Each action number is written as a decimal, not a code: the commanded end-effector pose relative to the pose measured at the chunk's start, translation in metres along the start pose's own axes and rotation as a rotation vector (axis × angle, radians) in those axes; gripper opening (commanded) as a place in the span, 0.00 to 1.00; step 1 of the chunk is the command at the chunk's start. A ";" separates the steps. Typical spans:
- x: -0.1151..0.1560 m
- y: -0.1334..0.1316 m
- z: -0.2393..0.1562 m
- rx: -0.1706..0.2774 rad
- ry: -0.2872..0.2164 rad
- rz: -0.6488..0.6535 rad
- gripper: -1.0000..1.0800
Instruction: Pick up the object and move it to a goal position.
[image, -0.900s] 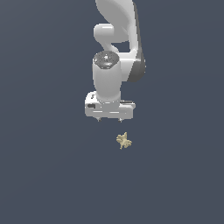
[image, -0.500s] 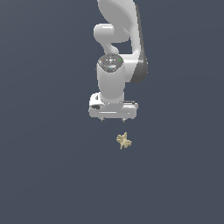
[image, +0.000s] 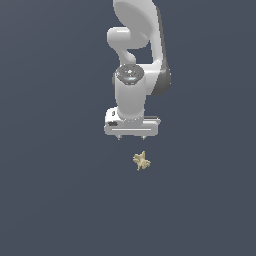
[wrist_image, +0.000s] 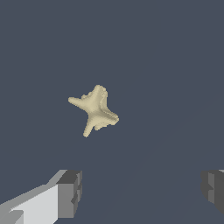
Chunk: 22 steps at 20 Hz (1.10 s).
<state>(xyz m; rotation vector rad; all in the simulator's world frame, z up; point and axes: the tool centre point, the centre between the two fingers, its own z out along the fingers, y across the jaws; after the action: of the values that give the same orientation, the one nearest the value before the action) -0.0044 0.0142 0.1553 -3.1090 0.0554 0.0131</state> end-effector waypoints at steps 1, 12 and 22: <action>0.002 -0.002 0.003 -0.002 0.000 -0.020 0.96; 0.032 -0.031 0.040 -0.025 0.001 -0.264 0.96; 0.047 -0.050 0.065 -0.033 0.002 -0.412 0.96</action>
<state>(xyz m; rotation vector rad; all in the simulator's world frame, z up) 0.0426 0.0629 0.0931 -3.0889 -0.5679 0.0021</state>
